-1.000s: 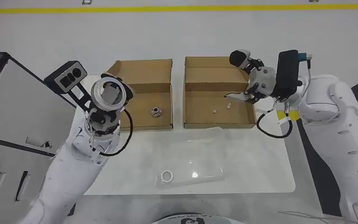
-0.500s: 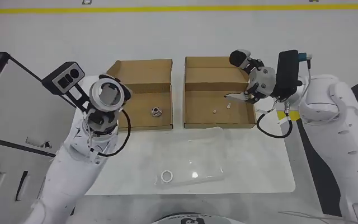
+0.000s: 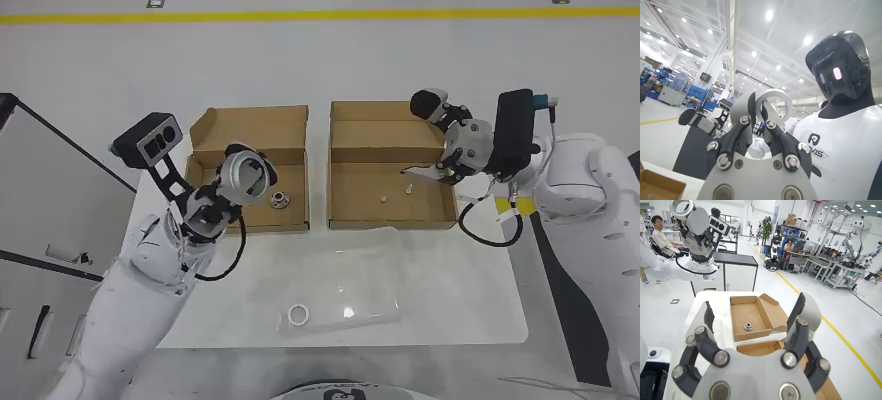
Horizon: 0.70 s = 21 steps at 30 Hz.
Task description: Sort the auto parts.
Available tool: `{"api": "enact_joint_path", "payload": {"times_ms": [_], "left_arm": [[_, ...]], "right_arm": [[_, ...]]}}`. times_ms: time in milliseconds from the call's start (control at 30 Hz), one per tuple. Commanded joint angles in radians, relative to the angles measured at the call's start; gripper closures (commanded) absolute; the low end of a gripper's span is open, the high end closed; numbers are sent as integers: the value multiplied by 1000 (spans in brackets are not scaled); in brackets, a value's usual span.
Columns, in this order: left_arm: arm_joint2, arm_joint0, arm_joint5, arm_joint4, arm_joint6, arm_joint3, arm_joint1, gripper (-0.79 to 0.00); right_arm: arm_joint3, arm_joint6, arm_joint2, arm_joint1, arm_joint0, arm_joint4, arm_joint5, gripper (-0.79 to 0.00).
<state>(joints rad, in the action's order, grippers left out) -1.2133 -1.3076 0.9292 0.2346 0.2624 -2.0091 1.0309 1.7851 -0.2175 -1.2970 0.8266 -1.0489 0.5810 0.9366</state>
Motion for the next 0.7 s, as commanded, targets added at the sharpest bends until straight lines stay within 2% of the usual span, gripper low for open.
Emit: {"api": "enact_joint_path", "payload": {"times_ms": [0,167,367,567,667], "left_arm": [[4,0,26,35,-8,-7,3,0],[14,0,83,134,-12,-22,8,0],[1,4,83,204,3,-36,16,0],[-28,-5,83,169,28,-12,25,0],[-29,-4,77,119,75,14,25,0]], "right_arm": [[0,0,0,0,0,0,0,-785],[0,0,0,0,0,0,0,-785],[0,0,0,0,0,0,0,-785],[0,0,0,0,0,0,0,-785],[0,0,0,0,0,0,0,-785]]}}
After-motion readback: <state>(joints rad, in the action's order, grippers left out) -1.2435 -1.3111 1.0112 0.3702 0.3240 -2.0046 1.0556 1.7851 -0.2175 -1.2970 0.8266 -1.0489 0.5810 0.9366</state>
